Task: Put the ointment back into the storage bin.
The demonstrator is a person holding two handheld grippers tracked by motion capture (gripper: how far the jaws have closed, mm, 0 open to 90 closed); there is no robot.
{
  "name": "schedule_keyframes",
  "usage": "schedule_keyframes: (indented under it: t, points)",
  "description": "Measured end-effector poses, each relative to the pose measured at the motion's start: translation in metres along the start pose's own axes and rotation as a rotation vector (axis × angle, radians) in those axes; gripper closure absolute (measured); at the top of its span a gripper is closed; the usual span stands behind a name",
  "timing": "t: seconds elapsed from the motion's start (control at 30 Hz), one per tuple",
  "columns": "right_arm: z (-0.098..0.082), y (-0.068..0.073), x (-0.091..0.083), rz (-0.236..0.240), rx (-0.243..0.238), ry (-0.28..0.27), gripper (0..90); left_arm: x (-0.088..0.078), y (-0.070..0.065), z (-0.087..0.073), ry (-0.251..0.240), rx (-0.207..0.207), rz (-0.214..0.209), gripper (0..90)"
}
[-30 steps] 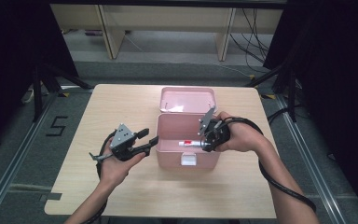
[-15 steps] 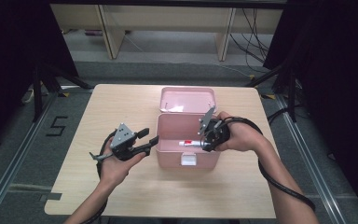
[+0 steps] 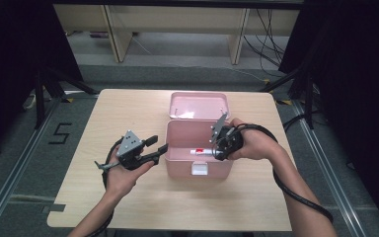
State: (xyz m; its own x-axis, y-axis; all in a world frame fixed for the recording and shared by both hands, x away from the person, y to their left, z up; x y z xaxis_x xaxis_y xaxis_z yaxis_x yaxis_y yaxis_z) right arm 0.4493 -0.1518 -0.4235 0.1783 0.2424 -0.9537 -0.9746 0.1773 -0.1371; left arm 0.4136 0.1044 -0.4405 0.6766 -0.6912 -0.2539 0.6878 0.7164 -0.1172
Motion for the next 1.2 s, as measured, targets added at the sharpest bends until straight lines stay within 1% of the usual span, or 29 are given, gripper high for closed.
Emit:
schedule_keyframes:
  t: [0.03,0.07,0.1,0.17,0.2,0.23,0.27,0.3,0.33,0.4,0.43,0.47,0.5,0.57,0.6,0.77,0.97,1.0,1.1,1.13,1.17,1.2]
  points:
    - [0.0002,-0.0005,0.0007,0.002,-0.013,0.001,76.9,0.0000,0.0002,-0.0001,0.000,0.001,0.000,48.4]
    - [-0.0005,0.0011,0.0005,-0.002,0.018,0.013,76.9,0.0000,0.0002,-0.0002,0.000,0.000,0.000,48.4]
    - [-0.0008,0.0018,0.0008,-0.001,0.026,0.019,76.9,0.0000,0.0002,-0.0003,0.000,0.000,0.000,48.4]
    - [-0.0005,0.0008,0.0021,0.003,0.012,0.017,76.9,0.0000,0.0002,-0.0005,0.000,-0.001,-0.001,48.4]
    - [-0.0005,0.0010,0.0025,0.001,0.013,0.020,76.9,0.0000,0.0002,-0.0007,-0.001,-0.001,0.000,48.4]
    - [0.0000,0.0004,0.0034,0.006,0.001,0.014,76.9,-0.0002,0.0003,-0.0008,0.000,-0.001,0.000,48.4]
    - [-0.0005,0.0012,0.0032,0.004,0.020,0.020,76.9,-0.0002,0.0004,-0.0008,0.000,-0.002,0.001,48.4]
    - [-0.0007,0.0012,0.0034,0.004,0.019,0.021,76.9,-0.0003,0.0006,-0.0009,0.000,-0.002,0.001,48.4]
    - [-0.0005,0.0003,0.0042,0.008,0.007,0.018,76.8,-0.0004,0.0007,-0.0011,0.000,-0.004,0.002,48.4]
    - [-0.0007,0.0002,0.0047,0.007,0.003,0.019,76.9,-0.0004,0.0007,-0.0012,0.001,-0.003,0.002,48.4]
    - [-0.0003,-0.0006,0.0054,0.010,-0.016,0.013,76.8,-0.0003,0.0006,-0.0014,0.001,-0.004,0.002,48.4]
    - [-0.0012,0.0011,0.0047,0.010,0.012,0.025,76.8,-0.0002,0.0006,-0.0014,0.001,-0.004,0.002,48.4]
    - [-0.0014,0.0015,0.0046,0.008,0.019,0.027,76.8,-0.0002,0.0006,-0.0014,0.002,-0.004,0.001,48.4]
    - [-0.0009,0.0001,0.0051,0.010,-0.003,0.018,76.8,0.0000,0.0006,-0.0011,0.001,-0.003,0.001,48.4]
    - [-0.0008,0.0001,0.0051,0.010,-0.005,0.017,76.8,0.0002,0.0005,-0.0010,0.001,-0.002,0.000,48.4]
    - [-0.0012,0.0004,0.0046,0.009,0.003,0.021,76.8,0.0006,-0.0003,-0.0010,0.000,-0.003,-0.002,48.4]
    - [-0.0022,-0.0004,0.0059,0.012,-0.007,0.023,76.8,0.0004,0.0004,-0.0017,0.004,-0.002,0.000,48.4]
    - [-0.0027,0.0006,0.0053,0.008,0.012,0.031,76.8,0.0003,0.0005,-0.0018,0.003,-0.003,0.000,48.4]
    - [-0.0028,0.0007,0.0054,0.007,0.016,0.033,76.8,0.0001,0.0005,-0.0021,0.003,-0.005,0.001,48.4]
    - [-0.0028,0.0007,0.0056,0.010,0.014,0.032,76.8,0.0001,0.0005,-0.0022,0.003,-0.004,0.002,48.4]
    - [-0.0023,0.0001,0.0063,0.014,-0.003,0.025,76.8,0.0000,0.0006,-0.0023,0.003,-0.004,0.001,48.4]
    - [-0.0024,0.0003,0.0063,0.016,-0.003,0.026,76.8,0.0001,0.0008,-0.0024,0.002,-0.004,0.001,48.4]
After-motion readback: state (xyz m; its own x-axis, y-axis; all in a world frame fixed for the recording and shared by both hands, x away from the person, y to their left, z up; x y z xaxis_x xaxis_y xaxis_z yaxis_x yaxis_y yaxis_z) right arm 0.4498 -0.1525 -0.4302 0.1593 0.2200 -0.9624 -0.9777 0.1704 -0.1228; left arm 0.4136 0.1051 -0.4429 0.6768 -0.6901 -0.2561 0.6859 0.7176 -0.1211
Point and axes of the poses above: each handheld gripper's, and its own axes: x roughly forward along the jaws, z roughly out of its top, y roughly to its left, the point moved 5 cm from there along x, roughly forward along the jaws, and after that the axes turned 3 degrees about -z, right-handed, at the moved point
